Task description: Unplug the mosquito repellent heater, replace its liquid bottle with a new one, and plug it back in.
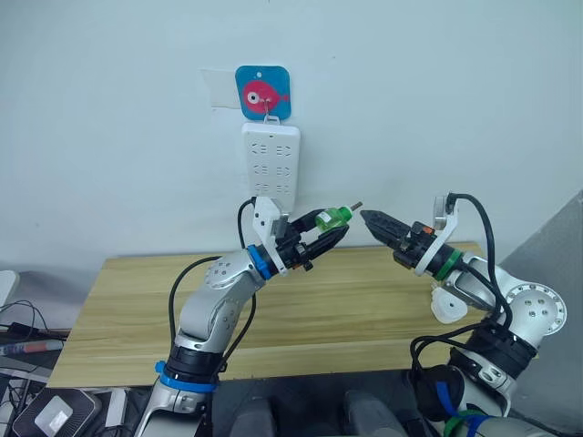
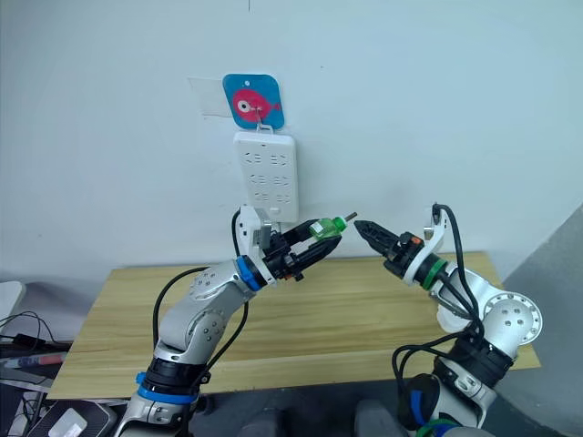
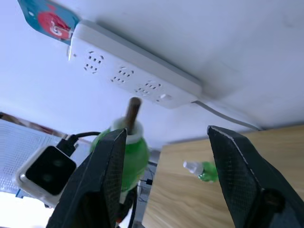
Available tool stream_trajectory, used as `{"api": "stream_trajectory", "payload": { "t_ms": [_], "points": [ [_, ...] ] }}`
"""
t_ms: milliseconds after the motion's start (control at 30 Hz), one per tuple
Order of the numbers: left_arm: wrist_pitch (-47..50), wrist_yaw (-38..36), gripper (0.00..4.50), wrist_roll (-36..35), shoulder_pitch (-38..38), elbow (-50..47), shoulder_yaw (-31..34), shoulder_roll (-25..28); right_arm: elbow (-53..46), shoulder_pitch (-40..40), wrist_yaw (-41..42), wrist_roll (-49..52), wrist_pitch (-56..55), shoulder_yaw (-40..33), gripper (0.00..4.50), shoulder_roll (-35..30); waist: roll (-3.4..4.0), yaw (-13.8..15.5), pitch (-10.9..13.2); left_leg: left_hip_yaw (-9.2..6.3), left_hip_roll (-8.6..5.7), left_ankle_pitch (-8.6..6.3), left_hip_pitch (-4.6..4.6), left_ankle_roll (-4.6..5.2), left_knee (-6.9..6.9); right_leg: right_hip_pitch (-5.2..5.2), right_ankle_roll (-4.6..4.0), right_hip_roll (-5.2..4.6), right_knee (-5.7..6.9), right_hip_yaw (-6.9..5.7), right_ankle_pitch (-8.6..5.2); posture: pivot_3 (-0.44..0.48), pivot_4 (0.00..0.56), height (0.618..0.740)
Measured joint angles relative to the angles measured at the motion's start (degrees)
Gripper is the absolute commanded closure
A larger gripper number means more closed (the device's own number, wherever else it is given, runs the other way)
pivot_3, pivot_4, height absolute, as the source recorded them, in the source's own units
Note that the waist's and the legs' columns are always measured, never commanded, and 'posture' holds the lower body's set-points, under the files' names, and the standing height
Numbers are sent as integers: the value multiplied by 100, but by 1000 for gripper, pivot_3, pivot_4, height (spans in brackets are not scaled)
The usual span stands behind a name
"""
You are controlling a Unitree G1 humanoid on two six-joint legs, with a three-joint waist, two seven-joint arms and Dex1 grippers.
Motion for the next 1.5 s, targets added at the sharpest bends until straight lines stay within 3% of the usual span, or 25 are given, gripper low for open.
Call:
{"api": "stream_trajectory", "payload": {
  "t_ms": [167,300,433,633,867,1000,1100,1367,1500],
  "points": [
    [-41,90,2210,79,-1,0,-50,-143,17,339,-1526,1805,-755,646,1661,62,0,-46,0,-5,-1,0,-12,0,1,-2,1,0,-8,-6,0,-80,109,740],
    [-31,106,2210,86,-1,-2,-71,-158,15,805,-2560,3176,-1793,1608,1661,-520,0,-106,0,-6,-2,0,-21,1,2,-8,1,-1,-10,-6,-1,-79,110,740],
    [-24,65,2210,88,2,-18,-184,-137,-2,942,-3027,3987,-2686,2364,1661,-1086,0,-145,0,-8,-1,0,-19,1,2,-8,1,1,-10,-6,-1,-79,109,740],
    [-29,-25,2210,96,20,-69,-269,-125,-77,1067,-3000,4232,-3467,3090,1661,-1571,0,-141,0,-11,0,0,-20,1,1,-8,1,4,-11,-7,-1,-77,109,740],
    [-29,-18,2210,98,29,-112,-271,-132,-131,1151,-2779,4253,-3874,3429,1661,-1858,0,-129,1,-11,0,0,-20,1,1,-8,2,4,-11,-7,-1,-76,108,740],
    [-30,-23,2210,99,44,-136,-272,-126,-137,1203,-2706,4254,-4017,3527,2533,-1965,0,-125,1,-11,0,0,-21,1,1,-9,2,4,-11,-7,-1,-76,106,740],
    [-51,-32,2210,104,46,-157,-273,-126,-136,1281,-2654,4256,-4122,3542,3636,-2019,0,-121,0,-10,0,0,-20,1,2,-9,2,4,-11,-5,-1,-76,105,740],
    [-88,-132,2210,109,102,-161,-279,-66,-136,1323,-2535,4257,-4155,3643,3696,-2112,0,-121,1,-10,1,0,-20,1,1,-9,1,4,-11,-6,-1,-70,100,740],
    [-46,-198,896,106,126,-218,-312,39,-136,1332,-2511,4257,-4157,3695,3696,-2150,0,-116,0,-10,1,0,-20,1,2,-9,2,4,-11,-6,-1,-65,95,740]
  ]
}}
